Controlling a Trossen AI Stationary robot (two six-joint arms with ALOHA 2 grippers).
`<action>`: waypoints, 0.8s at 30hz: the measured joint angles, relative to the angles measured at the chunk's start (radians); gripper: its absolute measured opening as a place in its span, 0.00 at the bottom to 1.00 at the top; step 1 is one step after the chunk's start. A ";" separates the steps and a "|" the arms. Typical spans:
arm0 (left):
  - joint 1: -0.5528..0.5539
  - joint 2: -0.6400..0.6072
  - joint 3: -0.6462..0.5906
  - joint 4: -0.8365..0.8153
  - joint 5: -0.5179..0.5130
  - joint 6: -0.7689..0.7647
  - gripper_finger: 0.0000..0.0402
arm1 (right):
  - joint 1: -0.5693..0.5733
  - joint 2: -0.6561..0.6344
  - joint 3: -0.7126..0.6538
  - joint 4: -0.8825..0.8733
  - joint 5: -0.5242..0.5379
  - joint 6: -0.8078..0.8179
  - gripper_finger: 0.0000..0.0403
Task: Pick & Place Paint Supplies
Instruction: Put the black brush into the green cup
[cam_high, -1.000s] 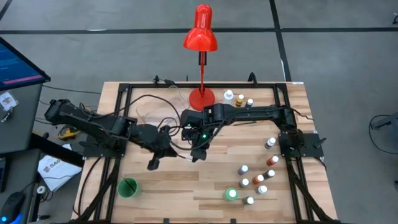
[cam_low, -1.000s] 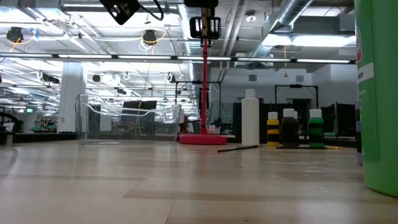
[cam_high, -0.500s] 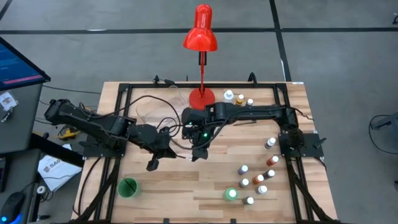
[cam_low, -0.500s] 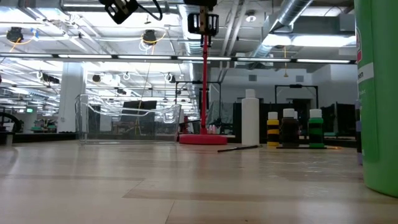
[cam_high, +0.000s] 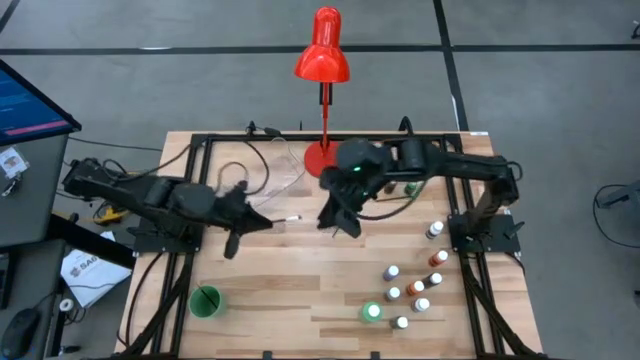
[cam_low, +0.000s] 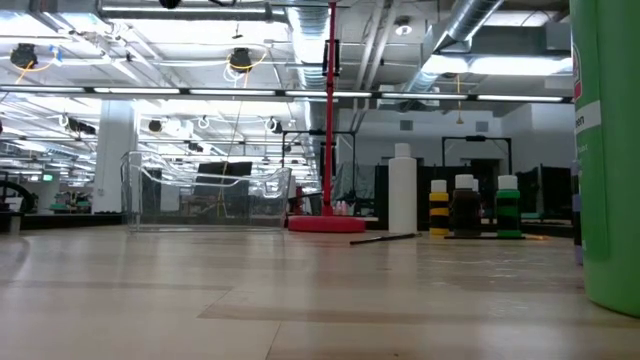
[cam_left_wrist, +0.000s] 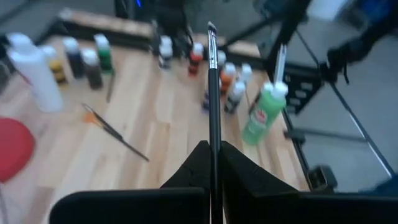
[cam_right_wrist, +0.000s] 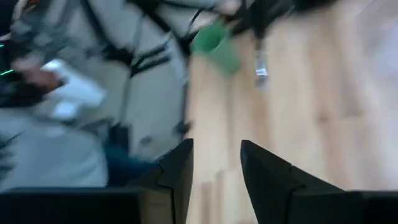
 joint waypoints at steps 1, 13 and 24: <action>-0.009 -0.016 0.000 0.008 -0.029 -0.002 0.00 | 0.009 -0.017 0.000 0.014 0.062 -0.013 0.32; -0.175 -0.170 -0.163 0.330 -0.223 -0.072 0.00 | 0.106 -0.029 0.002 0.285 0.324 -0.122 0.35; -0.514 -0.226 -0.325 0.425 -0.458 -0.152 0.00 | 0.166 0.045 -0.002 0.309 0.326 -0.135 0.38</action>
